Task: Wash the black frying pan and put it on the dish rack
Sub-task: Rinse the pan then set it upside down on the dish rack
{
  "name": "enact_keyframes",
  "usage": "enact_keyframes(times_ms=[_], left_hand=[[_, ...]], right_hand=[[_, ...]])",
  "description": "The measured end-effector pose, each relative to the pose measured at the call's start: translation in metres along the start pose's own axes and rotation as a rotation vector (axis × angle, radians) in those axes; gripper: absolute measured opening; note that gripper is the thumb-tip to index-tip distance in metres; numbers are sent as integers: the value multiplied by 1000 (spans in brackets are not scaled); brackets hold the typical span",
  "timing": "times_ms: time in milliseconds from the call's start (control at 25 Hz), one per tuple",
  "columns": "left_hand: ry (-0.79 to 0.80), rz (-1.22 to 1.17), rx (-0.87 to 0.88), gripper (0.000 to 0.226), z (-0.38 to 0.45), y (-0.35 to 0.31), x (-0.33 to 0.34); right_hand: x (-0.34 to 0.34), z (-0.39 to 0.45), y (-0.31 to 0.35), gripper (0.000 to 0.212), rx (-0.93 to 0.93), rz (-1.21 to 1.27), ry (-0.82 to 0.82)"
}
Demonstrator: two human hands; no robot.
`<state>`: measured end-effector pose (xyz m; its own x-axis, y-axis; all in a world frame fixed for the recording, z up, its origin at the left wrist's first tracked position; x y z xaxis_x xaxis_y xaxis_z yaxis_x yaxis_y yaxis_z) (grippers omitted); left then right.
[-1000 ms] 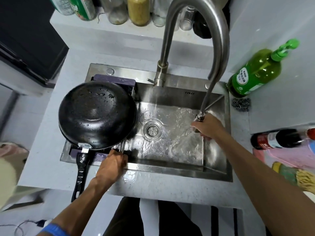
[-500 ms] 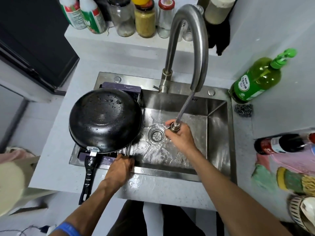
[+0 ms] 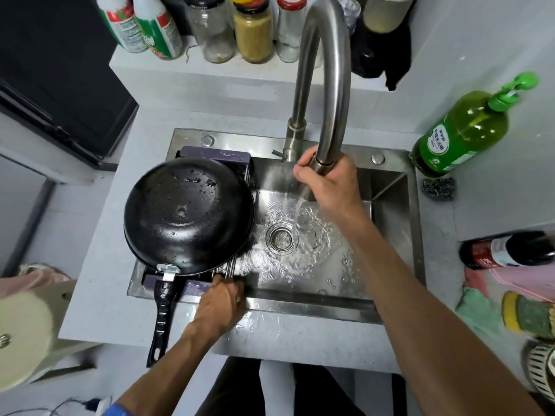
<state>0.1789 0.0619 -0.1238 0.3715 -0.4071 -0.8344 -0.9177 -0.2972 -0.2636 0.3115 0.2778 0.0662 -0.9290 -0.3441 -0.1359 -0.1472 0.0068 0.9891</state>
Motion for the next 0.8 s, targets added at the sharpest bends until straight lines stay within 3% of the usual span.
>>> enact_keyframes(times_ms=[80, 160, 240, 320, 400, 480, 560, 640, 720, 800], left_hand=[[0, -15, -6, 21, 2, -3, -1], [8, -226, -37, 16, 13, -13, -2], [19, -630, -106, 15, 33, -34, -6], [5, -1205, -257, 24, 63, -60, -12], [178, -1746, -326, 45, 96, -109, -14], [200, -2038, -396, 48, 118, -137, -18], [60, -1939, -540, 33, 125, -128, -12], [108, -1817, -547, 25, 122, -130, -1], [97, -1562, -487, 14, 123, -123, 5], [-121, -1242, -448, 24, 120, -100, -14]], right_hand=[[1, -3, 3, 6, -55, 51, 62], [-4, -16, -21, 26, -12, 146, 135], [-15, -35, -76, 47, 200, 421, 20], [-4, -56, -136, 45, 509, 866, -217], [24, -57, -169, 37, 673, 1188, -376], [36, -46, -185, 24, 748, 1047, -468], [18, -40, -192, 22, 752, 594, -521], [8, -45, -196, 20, 697, 269, -472], [35, -58, -204, 29, 721, 413, -295], [53, -67, -204, 43, 778, 716, -301]])
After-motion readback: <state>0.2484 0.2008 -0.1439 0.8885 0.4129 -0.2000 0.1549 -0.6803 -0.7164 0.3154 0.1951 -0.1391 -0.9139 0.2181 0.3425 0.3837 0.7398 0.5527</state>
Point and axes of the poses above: each hand's wrist, its own z-axis towards the middle knuckle, its own x-axis out of the palm, y = z × x, the point moved 10 cm from there along z, towards the middle knuckle, and after that the axes turned 2 degrees about -x, right-handed, at the moved point
